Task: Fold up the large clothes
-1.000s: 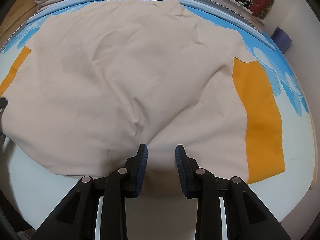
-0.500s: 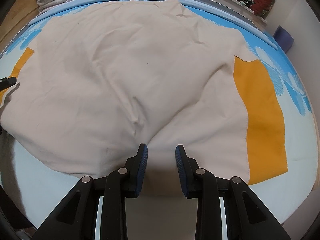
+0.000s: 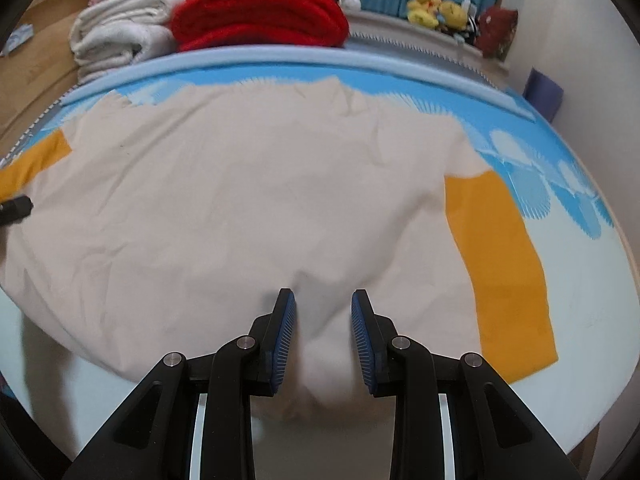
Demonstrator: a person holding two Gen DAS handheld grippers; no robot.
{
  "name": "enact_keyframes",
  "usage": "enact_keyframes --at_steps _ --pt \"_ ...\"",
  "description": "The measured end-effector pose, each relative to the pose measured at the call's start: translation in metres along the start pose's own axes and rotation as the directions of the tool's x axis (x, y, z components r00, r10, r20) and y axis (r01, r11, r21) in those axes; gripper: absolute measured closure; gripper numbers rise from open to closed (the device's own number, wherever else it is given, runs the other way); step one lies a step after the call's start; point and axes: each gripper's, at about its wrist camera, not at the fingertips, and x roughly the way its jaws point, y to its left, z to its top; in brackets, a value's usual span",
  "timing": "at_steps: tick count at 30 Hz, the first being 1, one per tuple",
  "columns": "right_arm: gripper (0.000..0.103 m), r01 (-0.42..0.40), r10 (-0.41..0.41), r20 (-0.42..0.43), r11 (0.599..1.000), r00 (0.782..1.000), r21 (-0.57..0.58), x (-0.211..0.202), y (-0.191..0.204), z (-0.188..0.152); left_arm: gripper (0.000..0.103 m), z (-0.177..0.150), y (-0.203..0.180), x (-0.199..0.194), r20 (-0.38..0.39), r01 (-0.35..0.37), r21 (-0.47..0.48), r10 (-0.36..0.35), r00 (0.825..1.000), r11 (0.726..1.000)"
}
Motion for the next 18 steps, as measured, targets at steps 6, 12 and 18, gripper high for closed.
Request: enact_keyframes --at_steps 6,12,18 --pt "0.072 -0.124 0.122 -0.21 0.992 0.97 0.002 0.03 0.023 0.0 0.093 0.017 -0.035 -0.046 -0.005 -0.107 0.264 0.113 0.994 0.958" --pt "0.072 -0.217 0.217 -0.172 0.976 0.961 0.018 0.0 -0.006 0.037 0.093 0.01 -0.044 -0.053 0.074 -0.115 0.383 0.093 0.993 0.917" --pt "0.071 -0.094 0.098 0.031 0.989 0.995 -0.11 -0.049 -0.065 0.083 0.094 -0.005 -0.084 -0.037 0.12 -0.163 0.435 0.122 0.985 0.886"
